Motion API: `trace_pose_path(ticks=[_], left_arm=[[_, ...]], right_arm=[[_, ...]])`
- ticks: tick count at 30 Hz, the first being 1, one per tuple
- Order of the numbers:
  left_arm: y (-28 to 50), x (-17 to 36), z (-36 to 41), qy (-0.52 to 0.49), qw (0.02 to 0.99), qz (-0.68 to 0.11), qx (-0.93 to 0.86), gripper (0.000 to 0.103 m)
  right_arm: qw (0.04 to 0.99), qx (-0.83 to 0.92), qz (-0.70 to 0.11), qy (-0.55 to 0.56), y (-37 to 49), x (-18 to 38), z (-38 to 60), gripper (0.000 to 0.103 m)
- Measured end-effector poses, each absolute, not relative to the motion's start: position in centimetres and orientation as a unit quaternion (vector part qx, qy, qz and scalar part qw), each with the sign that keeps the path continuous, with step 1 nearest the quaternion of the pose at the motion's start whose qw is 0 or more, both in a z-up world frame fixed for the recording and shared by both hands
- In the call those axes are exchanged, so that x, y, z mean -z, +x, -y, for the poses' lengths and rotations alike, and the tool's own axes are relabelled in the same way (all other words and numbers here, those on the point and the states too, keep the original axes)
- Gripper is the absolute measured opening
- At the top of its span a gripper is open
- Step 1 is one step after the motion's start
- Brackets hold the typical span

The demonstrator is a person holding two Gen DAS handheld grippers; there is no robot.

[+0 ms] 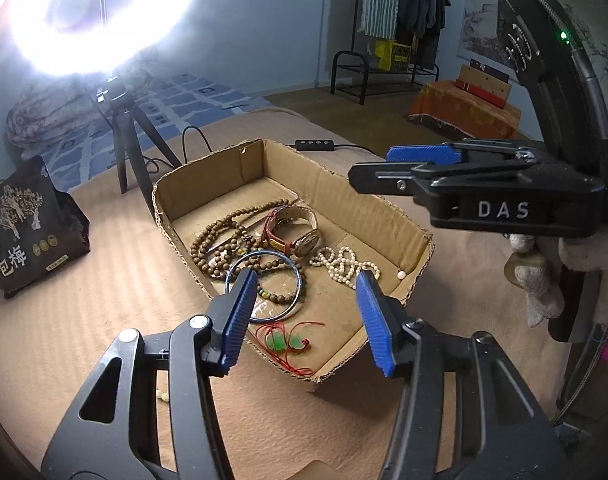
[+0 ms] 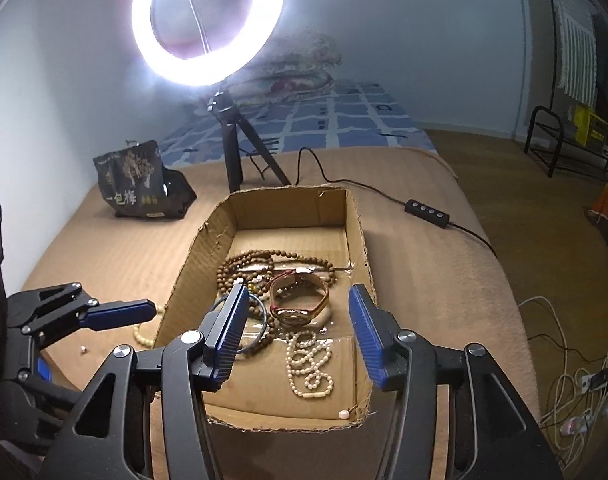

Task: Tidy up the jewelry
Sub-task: 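Open both tools to drop the pendant and necklace into the box, then move both tools toward the loose pearl and cream bead bracelet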

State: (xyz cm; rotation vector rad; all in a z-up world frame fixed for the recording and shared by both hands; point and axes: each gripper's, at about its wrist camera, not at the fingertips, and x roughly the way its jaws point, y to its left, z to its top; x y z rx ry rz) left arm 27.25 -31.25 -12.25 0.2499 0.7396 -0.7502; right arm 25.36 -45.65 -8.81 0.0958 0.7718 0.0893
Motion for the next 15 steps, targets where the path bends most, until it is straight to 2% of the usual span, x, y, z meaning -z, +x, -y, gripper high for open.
trace_pose_path(ticks=[3, 5, 9, 11, 15], left_arm=[[27.3, 12.3, 31.1, 0.119, 0.857, -0.354, 0.354, 0.053], [27.3, 12.3, 30.9, 0.119, 0.857, -0.356, 0.354, 0.053], [27.0, 12.3, 30.6, 0.121, 0.857, -0.357, 0.351, 0.053], [27.0, 12.2, 30.1, 0.121, 0.858, -0.358, 0.349, 0.056], [26.6, 12.0, 28.9, 0.118, 0.861, -0.356, 0.343, 0.056]], right_arm=[[0.926, -0.034, -0.374, 0.048, 25.2, 8.6, 45.7, 0.055], [0.927, -0.031, -0.371, 0.050, 25.0, 8.4, 45.8, 0.064], [0.927, -0.028, -0.368, 0.061, 24.6, 8.0, 45.7, 0.067], [0.927, -0.022, -0.368, 0.063, 24.4, 7.8, 45.5, 0.077], [0.929, -0.013, -0.364, 0.061, 23.9, 7.3, 45.1, 0.080]])
